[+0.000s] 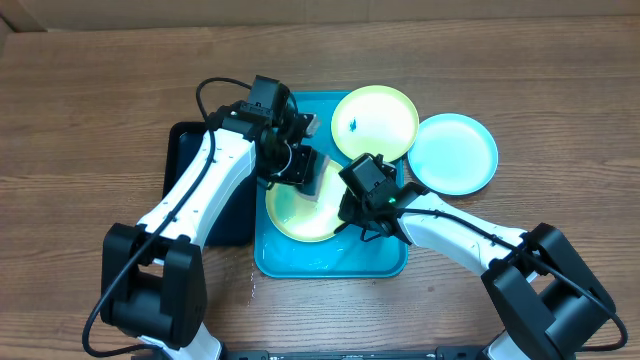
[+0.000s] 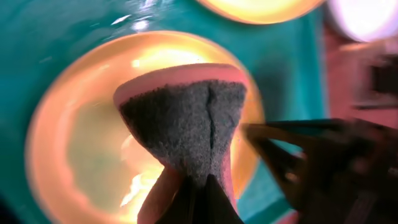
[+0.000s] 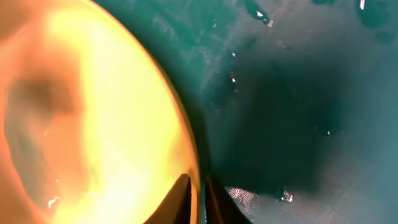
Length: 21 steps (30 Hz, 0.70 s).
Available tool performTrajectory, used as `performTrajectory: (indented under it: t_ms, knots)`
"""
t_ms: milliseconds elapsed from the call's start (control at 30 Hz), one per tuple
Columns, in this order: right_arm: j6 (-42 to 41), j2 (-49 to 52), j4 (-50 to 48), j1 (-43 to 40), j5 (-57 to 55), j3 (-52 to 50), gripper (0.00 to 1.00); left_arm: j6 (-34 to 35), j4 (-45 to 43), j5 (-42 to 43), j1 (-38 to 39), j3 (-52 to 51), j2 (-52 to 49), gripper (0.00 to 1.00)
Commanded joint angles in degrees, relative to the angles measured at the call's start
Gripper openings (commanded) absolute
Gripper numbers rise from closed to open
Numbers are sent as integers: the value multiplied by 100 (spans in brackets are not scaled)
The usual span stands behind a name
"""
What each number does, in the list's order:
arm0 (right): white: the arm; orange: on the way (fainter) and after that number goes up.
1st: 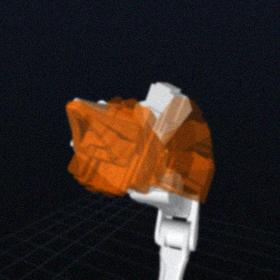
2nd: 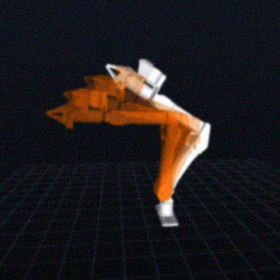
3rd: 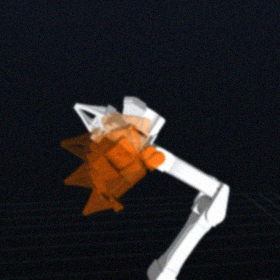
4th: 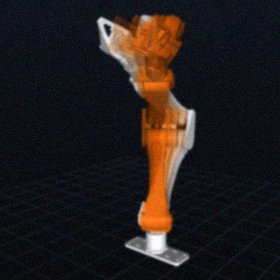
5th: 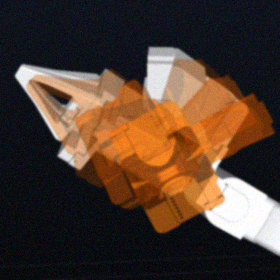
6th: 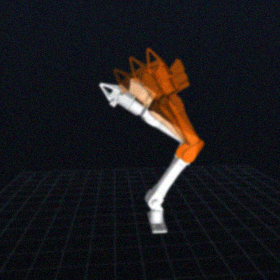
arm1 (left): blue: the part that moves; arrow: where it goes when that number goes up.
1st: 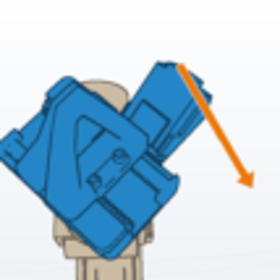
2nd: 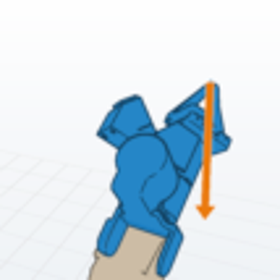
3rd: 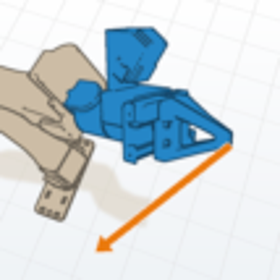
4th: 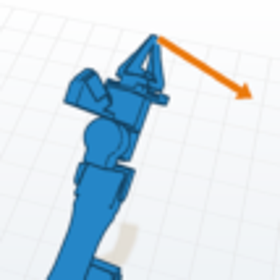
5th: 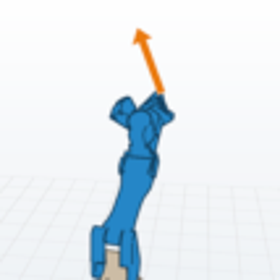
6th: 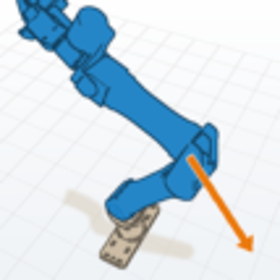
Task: Clean dirty plates on tray and stack at the side
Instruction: 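Scrub the yellow plate surface with the sponge in the left gripper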
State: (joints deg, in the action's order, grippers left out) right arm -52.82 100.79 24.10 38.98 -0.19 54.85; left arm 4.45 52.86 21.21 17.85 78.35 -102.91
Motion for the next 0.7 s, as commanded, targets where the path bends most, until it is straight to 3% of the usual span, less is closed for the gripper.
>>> performTrajectory:
  t_ms: [0, 233, 333, 667]
  knots:
    - [39, 22, -2, -15, 35, 37, 16, 332, 24, -748, -52, -66, -103, 4]
    - [42, 22, -28, -15, 26, 37, 6, 334, 4, -1080, -52, -214, -188, 4]
    - [52, 22, -70, -17, -35, 37, 22, 332, 4, -1202, -52, -214, -188, 4]
    - [83, -332, 98, -15, -74, 39, 24, 332, 66, -1272, -13, -223, -188, 4]
